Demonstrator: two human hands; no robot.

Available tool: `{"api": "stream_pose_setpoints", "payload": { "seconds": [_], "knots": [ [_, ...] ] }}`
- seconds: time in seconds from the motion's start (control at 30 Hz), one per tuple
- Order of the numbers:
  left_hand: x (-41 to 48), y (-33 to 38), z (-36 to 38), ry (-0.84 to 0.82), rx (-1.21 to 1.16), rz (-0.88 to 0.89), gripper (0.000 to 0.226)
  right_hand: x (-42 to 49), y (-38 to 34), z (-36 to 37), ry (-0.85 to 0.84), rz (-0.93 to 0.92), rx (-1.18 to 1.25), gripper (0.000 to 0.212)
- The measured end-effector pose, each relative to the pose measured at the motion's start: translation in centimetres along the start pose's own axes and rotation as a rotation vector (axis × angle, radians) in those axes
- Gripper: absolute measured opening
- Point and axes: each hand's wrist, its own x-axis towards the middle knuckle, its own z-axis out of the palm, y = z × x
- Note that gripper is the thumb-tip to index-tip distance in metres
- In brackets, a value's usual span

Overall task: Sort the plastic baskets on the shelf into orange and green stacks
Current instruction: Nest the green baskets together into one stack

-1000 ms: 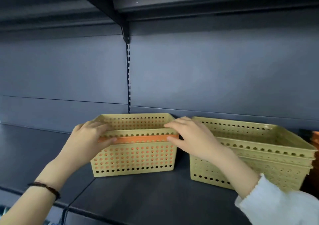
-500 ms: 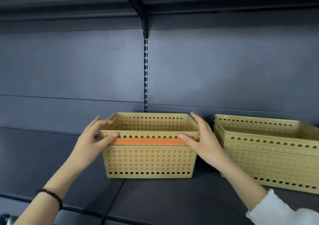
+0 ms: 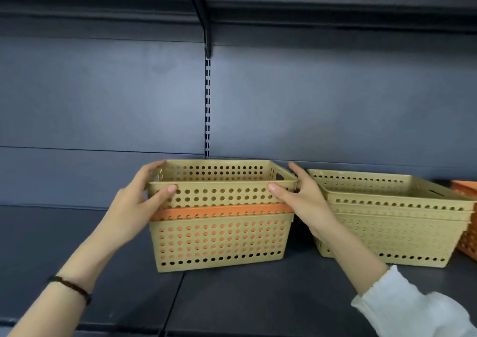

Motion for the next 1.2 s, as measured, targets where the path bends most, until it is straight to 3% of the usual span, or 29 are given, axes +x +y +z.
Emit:
{"api": "stream_pose_setpoints", "payload": {
  "seconds": [0.07, 0.23, 0.37, 0.5, 0.73, 0.87, 1.03, 1.2],
  "knots": [
    [0.8, 0.8, -0.3, 0.052, -0.052, 0.027, 0.047, 0.1, -1.5, -0.4, 0.05, -0.075, 0.04, 0.082],
    [2.6, 4.5, 1.0, 0.101, -0.449, 0.185, 0.065, -0.3, -4.9, -3.6, 0.204, -0.351, 0.19, 0.068],
    [3.6, 7.8, 4.3, 0.097, -0.616, 0.199, 0.076, -1.0, -5.8, -8.1, 0.324, -0.478, 0.197, 0.057],
    [4.0, 10.9, 9.6, -0.016, -0.724, 0.113, 0.096, -1.2, -4.0, -13.4, 0.396, -0.478, 0.18, 0.056],
    [4.7, 16.5, 20.1, -0.127, -0.793, 0.06, 0.09, -1.3, 1.0, -23.0, 0.503, -0.397, 0.074, 0.054],
    [5.5, 18.8, 24.8, -0.131, -0.785, 0.055, 0.073, -0.7, 2.8, -27.7, 0.475, -0.363, 0.066, 0.05],
    [5.0, 19.1, 27.4, -0.136, -0.659, 0.004, 0.091, 0.1, 4.6, -30.6, 0.373, -0.334, 0.065, 0.052],
    [2.9, 17.2, 27.1, -0.039, -0.531, -0.071, 0.065, 0.6, 5.5, -30.3, 0.19, -0.223, 0.021, 0.056]
  ]
}}
